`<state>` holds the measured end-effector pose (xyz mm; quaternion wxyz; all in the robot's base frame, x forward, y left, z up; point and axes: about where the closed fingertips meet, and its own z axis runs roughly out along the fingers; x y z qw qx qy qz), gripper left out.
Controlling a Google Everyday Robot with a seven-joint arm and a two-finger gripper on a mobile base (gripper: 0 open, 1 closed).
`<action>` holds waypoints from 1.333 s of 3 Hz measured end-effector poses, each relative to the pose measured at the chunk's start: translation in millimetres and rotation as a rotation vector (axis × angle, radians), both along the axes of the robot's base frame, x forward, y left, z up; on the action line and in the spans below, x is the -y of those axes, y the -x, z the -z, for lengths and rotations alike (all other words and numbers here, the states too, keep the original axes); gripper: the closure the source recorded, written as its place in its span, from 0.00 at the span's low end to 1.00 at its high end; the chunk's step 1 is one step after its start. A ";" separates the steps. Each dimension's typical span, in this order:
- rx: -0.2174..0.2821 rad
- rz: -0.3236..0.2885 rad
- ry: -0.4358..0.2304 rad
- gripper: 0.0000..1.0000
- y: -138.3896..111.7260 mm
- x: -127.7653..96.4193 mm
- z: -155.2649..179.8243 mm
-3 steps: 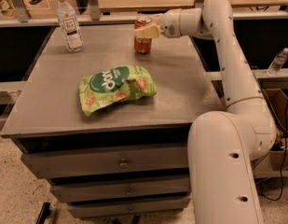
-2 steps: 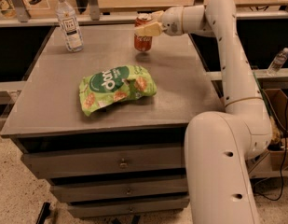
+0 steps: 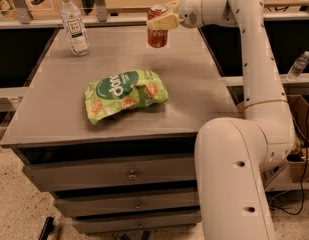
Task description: Pick coke can
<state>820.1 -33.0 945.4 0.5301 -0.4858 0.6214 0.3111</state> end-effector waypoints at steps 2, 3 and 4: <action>0.012 -0.020 -0.003 1.00 18.1 6.6 -29.4; 0.022 -0.049 -0.008 1.00 35.2 11.2 -48.7; 0.022 -0.049 -0.008 1.00 35.2 11.1 -48.6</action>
Offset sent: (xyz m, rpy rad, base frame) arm 0.0054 -0.0345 0.0683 0.0038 -0.0197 0.0342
